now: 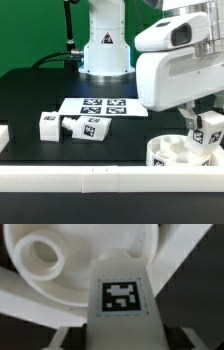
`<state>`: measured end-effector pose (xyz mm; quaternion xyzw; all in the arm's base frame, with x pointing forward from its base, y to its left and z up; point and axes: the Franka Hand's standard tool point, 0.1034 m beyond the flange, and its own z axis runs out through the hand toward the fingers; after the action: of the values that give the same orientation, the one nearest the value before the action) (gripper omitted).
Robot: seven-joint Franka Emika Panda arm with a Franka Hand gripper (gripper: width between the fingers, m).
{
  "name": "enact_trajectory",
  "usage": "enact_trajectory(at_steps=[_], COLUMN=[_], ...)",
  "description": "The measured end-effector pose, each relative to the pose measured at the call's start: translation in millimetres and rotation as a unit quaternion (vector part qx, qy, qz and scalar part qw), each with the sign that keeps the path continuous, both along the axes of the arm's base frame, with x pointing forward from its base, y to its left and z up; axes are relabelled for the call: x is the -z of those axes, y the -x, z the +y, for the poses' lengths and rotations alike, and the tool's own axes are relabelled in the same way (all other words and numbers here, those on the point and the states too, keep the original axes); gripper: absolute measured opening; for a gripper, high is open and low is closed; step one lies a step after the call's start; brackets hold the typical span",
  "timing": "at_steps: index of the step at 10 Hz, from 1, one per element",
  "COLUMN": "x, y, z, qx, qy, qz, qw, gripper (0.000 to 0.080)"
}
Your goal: Assemble stool
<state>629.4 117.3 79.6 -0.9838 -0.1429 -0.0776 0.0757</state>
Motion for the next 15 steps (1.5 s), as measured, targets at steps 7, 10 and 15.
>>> enact_trajectory(at_steps=[7,10,15], x=[2.0,2.4,2.1], y=[3.8,4.9,6.5], z=[-4.8,-5.1,0.7], qx=[0.406,0.556,0.789], qy=[-0.04,-0.061,-0.127], qz=[0.024,0.043,0.096], qw=[0.913,0.828,0.594], gripper=[0.0343,0.0343,0.0343])
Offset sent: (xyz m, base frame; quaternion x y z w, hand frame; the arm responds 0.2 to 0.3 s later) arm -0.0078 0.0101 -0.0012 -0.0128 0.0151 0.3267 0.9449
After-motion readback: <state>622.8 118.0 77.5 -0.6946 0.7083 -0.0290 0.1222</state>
